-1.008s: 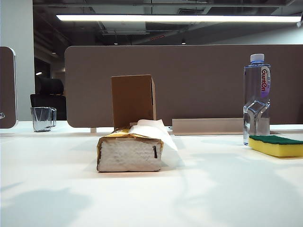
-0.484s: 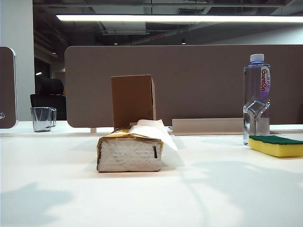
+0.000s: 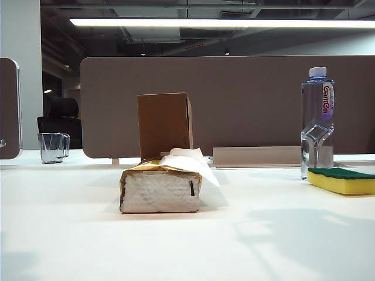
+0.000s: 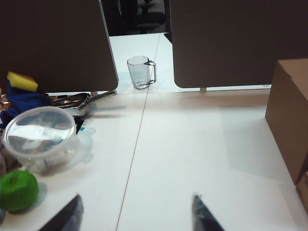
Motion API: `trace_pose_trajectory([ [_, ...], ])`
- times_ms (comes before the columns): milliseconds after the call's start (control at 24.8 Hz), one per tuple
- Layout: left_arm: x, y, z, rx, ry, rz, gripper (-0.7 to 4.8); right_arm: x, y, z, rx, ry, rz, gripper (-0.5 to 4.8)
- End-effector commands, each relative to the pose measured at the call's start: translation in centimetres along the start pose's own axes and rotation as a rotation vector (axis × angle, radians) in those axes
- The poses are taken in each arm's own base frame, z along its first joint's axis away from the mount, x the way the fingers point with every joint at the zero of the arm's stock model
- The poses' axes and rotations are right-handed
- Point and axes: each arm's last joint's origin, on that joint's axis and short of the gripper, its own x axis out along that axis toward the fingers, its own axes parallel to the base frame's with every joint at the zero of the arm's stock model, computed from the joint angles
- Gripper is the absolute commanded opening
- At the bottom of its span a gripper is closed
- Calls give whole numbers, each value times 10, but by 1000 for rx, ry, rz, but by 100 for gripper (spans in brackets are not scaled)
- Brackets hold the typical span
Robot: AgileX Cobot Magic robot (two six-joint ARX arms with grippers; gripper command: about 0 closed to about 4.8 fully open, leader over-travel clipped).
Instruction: Move the sponge from left to right to wipe the table, avoiding obstacles on the table, and finally reaching the bottle of mineral water.
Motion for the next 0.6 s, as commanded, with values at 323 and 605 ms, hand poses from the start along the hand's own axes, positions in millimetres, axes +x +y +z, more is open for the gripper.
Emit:
trace_pose_trajectory([
  [323,-6,-6,-56,-133,-9,-108,187,-2,0,-17,4,-80,8,111],
  [605,10,-14,-67,-138,-9,-204,133,-1,-2,-51,45,-184,20,33],
])
